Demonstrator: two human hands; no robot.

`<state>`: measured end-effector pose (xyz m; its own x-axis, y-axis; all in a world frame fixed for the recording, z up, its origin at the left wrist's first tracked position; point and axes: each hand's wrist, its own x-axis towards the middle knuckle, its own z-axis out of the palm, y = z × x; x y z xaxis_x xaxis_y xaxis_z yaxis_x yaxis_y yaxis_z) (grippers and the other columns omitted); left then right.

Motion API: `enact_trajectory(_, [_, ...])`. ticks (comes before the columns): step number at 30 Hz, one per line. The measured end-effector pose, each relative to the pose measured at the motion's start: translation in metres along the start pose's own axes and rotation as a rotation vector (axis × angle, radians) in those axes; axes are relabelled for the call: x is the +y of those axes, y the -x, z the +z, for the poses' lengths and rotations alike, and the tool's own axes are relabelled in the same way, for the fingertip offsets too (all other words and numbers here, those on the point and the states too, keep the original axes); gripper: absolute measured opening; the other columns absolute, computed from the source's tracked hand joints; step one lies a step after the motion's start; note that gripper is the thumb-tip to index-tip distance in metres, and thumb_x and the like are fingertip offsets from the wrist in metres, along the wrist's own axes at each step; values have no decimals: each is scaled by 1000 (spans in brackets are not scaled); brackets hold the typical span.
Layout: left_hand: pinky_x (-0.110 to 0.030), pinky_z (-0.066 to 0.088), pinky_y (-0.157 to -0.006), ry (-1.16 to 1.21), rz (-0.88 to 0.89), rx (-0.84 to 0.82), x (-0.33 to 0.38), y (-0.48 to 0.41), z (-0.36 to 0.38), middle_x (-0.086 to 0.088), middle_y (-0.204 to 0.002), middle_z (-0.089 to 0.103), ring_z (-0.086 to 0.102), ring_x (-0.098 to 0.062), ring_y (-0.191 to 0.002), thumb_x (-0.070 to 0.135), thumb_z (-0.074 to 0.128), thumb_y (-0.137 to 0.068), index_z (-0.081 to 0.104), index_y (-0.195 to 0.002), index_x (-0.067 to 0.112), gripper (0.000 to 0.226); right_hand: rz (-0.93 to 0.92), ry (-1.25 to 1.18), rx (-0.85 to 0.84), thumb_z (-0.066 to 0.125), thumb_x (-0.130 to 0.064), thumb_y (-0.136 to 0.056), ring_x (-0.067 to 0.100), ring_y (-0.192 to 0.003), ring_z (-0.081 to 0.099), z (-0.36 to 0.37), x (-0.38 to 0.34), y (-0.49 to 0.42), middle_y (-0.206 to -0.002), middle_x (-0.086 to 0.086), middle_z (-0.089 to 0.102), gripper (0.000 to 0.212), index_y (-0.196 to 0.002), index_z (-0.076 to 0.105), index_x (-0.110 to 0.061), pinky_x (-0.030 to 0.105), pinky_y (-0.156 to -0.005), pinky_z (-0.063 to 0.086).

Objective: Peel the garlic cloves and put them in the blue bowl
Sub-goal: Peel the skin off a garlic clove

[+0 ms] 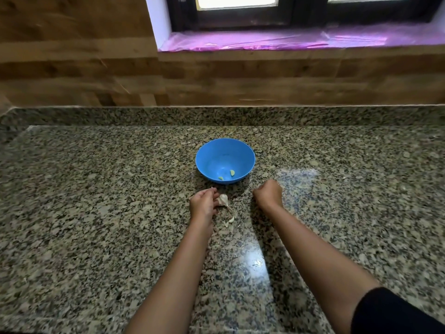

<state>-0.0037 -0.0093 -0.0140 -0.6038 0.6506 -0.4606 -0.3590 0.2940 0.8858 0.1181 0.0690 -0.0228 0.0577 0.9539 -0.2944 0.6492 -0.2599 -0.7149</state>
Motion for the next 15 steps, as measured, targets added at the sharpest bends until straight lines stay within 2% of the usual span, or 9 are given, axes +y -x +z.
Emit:
enact_trajectory(3, [-26,40,-60,8,-3,-14,-1,-2,-1,-5,-94,65,59,-19,-80,12,48,-95,61,-100,12,14,11,-101,3,58,-6,-89,11,-53,48,-5,-1,5,-71,7,55,9,-80,57,-5,17,-39,32])
enact_trajectory(7, [-26,40,-60,11,-12,-37,-2,-4,-5,-2,-89,65,58,-14,-73,12,47,-95,59,-96,14,12,-44,-334,41,55,-6,-91,16,-56,59,-14,-10,18,-70,9,63,18,-74,60,-4,28,-54,52])
enact_trajectory(11, [-25,39,-57,14,-21,-48,-4,-8,-9,-1,-84,64,56,-12,-66,13,49,-94,60,-96,12,12,-186,-430,71,61,-10,-89,13,-47,56,-20,-45,22,-63,7,60,13,-79,64,-3,27,-51,49])
enact_trajectory(15, [-21,37,-50,-1,2,-63,0,-12,-13,-3,-85,64,53,-10,-60,14,53,-93,61,-100,8,13,-213,-493,40,61,-3,-88,13,-47,54,-19,-76,17,-62,7,56,7,-83,63,2,24,-50,51])
